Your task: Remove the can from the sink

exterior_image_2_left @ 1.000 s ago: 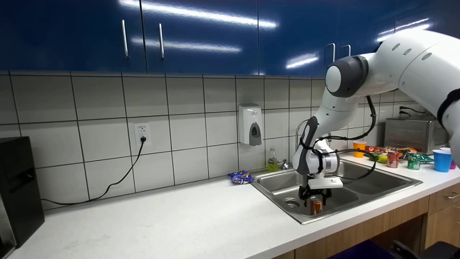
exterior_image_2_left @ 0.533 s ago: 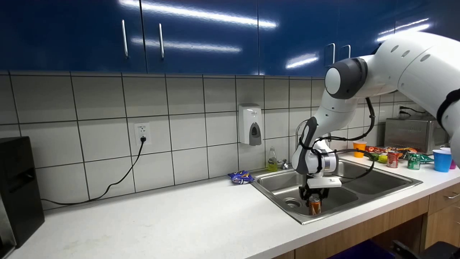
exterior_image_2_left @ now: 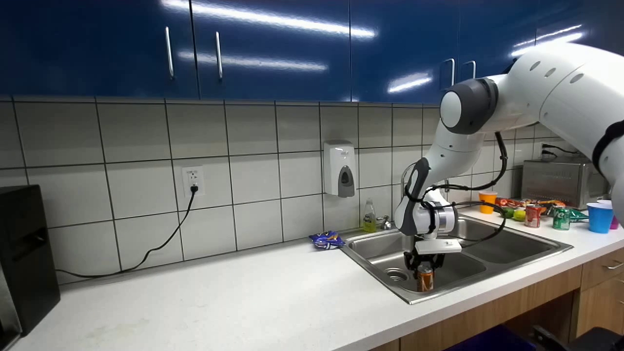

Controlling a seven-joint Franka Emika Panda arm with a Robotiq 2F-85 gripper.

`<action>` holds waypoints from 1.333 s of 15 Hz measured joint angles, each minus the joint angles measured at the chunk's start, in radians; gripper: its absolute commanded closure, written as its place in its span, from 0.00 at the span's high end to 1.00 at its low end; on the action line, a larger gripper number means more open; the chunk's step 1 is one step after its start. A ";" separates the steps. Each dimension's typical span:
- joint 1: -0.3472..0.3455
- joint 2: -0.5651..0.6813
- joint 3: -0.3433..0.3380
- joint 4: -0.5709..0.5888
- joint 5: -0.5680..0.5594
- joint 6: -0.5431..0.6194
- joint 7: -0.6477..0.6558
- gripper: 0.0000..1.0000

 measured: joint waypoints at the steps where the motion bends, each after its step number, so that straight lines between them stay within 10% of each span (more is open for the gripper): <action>1: 0.004 -0.006 0.000 0.000 -0.001 0.000 0.000 0.38; 20: 0.164 -0.578 0.013 -0.333 -0.084 -0.193 0.002 0.38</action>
